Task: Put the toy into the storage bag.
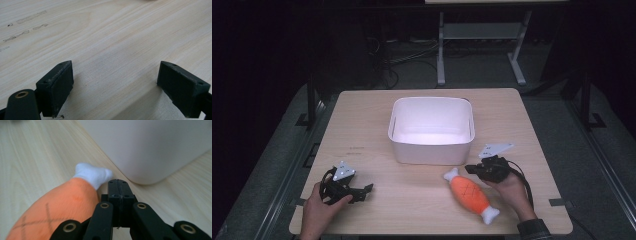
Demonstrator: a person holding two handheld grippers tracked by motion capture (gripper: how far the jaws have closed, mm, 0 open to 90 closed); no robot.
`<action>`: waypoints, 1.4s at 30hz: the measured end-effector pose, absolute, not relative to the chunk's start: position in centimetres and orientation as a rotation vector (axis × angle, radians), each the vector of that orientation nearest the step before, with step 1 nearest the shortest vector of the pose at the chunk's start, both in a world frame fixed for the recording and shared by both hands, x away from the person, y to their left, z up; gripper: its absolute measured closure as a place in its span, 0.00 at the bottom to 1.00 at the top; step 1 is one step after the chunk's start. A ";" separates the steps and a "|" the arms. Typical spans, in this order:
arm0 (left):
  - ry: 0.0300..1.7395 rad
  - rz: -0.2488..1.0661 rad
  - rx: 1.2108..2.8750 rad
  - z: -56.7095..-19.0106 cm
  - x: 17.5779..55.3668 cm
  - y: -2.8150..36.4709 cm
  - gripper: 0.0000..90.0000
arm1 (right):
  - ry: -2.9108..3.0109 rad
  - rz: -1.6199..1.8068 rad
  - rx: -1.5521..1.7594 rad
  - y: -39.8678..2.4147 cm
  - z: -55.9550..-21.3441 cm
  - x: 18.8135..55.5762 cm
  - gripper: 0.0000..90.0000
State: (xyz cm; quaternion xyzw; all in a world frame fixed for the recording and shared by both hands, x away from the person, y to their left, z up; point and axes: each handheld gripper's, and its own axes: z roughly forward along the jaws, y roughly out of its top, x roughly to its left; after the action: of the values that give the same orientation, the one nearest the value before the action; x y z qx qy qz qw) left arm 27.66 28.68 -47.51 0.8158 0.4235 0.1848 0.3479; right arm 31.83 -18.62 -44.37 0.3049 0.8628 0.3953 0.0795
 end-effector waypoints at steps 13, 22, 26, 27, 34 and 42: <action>1.098 0.480 2.114 -47.5 27.7 28.7 0.14 | 2.550 1.248 0.931 -22.0 -42.6 25.1 0.99; 1.098 0.480 2.114 -47.5 27.7 28.7 0.14 | 2.590 1.281 0.907 -21.9 -42.8 22.1 0.99; 1.098 0.480 2.114 -47.5 27.7 28.7 0.14 | 2.612 1.286 0.895 -21.8 -43.0 21.3 0.99; 1.098 0.480 2.115 -47.5 27.7 28.7 0.14 | 2.624 1.289 0.888 -21.7 -43.0 20.9 0.99; 1.098 0.480 2.114 -47.5 27.7 28.7 0.14 | 2.690 1.277 0.857 -21.2 -43.8 19.7 0.99; 1.098 0.481 2.114 -47.5 27.7 28.7 0.14 | 2.671 1.222 0.893 -22.4 -43.9 20.2 0.99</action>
State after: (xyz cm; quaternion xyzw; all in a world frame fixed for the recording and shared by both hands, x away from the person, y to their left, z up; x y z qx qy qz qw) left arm 27.67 28.68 -47.52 0.8155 0.4234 0.1854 0.3483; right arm 20.22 -22.36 -43.92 0.2907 0.8695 0.3978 0.0360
